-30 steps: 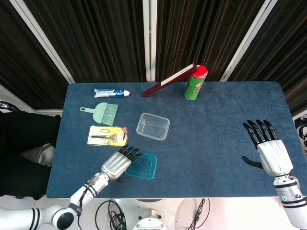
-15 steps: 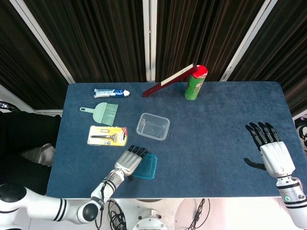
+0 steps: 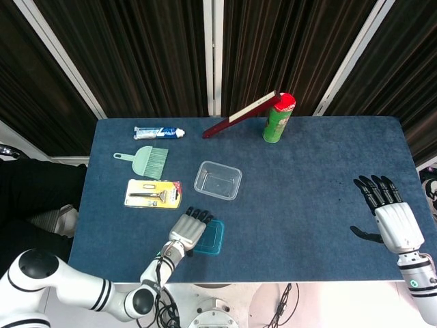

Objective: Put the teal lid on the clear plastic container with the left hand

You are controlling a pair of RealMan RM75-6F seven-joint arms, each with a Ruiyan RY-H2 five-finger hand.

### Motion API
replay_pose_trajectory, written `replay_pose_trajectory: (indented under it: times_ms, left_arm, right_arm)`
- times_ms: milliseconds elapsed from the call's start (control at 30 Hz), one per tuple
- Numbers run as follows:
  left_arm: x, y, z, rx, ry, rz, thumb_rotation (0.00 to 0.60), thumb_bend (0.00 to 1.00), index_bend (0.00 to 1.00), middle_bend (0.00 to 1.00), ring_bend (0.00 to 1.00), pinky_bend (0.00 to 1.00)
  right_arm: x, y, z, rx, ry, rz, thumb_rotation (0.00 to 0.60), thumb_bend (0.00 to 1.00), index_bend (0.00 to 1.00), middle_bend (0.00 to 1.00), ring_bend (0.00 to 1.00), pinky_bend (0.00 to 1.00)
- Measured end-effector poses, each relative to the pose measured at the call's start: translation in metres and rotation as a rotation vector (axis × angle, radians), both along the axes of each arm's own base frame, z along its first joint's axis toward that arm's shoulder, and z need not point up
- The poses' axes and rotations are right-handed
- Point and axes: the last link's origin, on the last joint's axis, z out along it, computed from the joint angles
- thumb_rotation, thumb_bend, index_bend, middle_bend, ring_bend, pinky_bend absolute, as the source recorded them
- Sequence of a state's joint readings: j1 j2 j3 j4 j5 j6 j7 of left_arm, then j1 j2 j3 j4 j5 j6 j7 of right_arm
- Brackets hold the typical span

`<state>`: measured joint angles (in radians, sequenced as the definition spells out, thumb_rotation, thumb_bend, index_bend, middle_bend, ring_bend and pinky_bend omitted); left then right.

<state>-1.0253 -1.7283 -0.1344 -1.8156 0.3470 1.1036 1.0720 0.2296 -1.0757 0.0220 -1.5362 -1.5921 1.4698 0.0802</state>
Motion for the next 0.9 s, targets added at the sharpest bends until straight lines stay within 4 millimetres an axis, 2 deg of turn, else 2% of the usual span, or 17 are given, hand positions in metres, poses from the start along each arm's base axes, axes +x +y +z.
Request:
replay_pose_trajectory:
  times_ms: [167, 300, 467, 600, 700, 900]
  left_arm:
    - [0.000, 0.002, -0.001, 0.012, 0.024, 0.002, 0.600, 0.02, 0.04, 0.00, 0.00, 0.00]
    - [0.000, 0.002, -0.002, 0.016, 0.033, -0.001, 0.600, 0.02, 0.12, 0.01, 0.00, 0.01]
    - [0.001, 0.002, -0.002, 0.027, 0.011, -0.007, 0.600, 0.08, 0.25, 0.14, 0.01, 0.07]
    - [-0.001, 0.002, -0.001, 0.041, 0.010, -0.036, 0.600, 0.18, 0.33, 0.25, 0.13, 0.21]
    - [-0.004, 0.003, 0.003, 0.051, 0.010, -0.067, 0.600, 0.21, 0.34, 0.27, 0.15, 0.26]
    - [-0.009, 0.003, 0.028, 0.080, -0.026, -0.096, 0.600, 0.21, 0.34, 0.27, 0.15, 0.26]
  right_arm:
    - [-0.003, 0.002, 0.000, 0.000, -0.010, 0.001, 0.600, 0.03, 0.00, 0.07, 0.00, 0.00]
    - [-0.004, 0.003, 0.001, -0.004, -0.018, 0.005, 0.600, 0.03, 0.00, 0.07, 0.00, 0.00]
    - [-0.005, 0.005, 0.002, -0.008, -0.024, 0.002, 0.600, 0.03, 0.00, 0.07, 0.00, 0.00]
    - [-0.004, 0.006, 0.002, -0.012, -0.029, 0.005, 0.600, 0.03, 0.00, 0.07, 0.00, 0.00]
    - [-0.004, 0.007, 0.002, -0.013, -0.029, 0.002, 0.600, 0.03, 0.00, 0.07, 0.00, 0.00]
    - [-0.003, 0.010, 0.002, -0.017, -0.027, -0.003, 0.600, 0.03, 0.00, 0.07, 0.00, 0.00]
